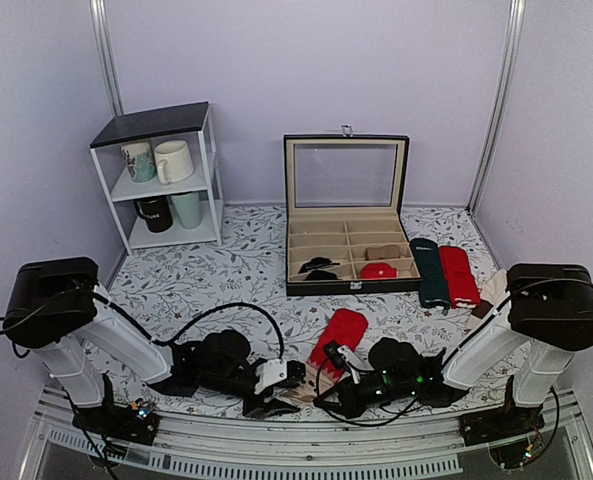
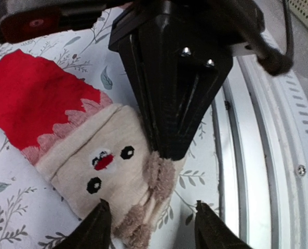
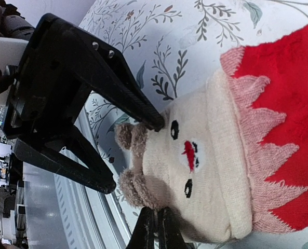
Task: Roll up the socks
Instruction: Roll the sock at the center of the board.
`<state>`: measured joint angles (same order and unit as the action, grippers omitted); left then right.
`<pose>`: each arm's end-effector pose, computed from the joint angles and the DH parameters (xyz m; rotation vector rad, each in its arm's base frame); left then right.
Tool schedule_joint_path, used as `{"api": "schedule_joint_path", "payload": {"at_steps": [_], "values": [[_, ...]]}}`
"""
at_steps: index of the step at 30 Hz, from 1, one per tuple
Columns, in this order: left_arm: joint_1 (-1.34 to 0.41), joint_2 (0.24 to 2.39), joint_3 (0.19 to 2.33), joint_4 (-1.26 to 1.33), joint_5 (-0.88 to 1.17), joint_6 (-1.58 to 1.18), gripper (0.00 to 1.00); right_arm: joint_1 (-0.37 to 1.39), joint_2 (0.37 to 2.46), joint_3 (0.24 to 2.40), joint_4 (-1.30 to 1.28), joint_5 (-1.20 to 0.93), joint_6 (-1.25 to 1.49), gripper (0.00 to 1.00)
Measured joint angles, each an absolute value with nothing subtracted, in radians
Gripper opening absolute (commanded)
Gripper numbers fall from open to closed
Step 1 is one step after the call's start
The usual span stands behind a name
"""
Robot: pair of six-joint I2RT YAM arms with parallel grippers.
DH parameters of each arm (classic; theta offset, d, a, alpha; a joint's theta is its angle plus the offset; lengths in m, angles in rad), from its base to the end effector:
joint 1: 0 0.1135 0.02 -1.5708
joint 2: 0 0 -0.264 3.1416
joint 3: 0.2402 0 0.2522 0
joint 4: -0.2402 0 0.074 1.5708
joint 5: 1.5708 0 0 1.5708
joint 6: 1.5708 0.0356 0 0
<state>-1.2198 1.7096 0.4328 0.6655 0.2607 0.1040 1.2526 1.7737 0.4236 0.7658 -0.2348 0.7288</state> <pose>0.0855 -0.2602 0.0957 1.5399 1.7206 -0.8908 0.0785 0.2647 0.0863 -0.7951 2.3580 1.2771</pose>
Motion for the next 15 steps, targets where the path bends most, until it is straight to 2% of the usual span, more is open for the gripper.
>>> {"api": "schedule_joint_path", "payload": {"at_steps": [8,15], "values": [[-1.221,1.716,0.46,0.624,0.225,0.092,0.01,1.246,1.774,0.408,0.785,-0.25,0.725,0.0],[-1.223,1.708,0.457,0.617,0.263,0.038,0.0,1.22,1.772,0.405,0.783,-0.285,0.71,0.0]]}}
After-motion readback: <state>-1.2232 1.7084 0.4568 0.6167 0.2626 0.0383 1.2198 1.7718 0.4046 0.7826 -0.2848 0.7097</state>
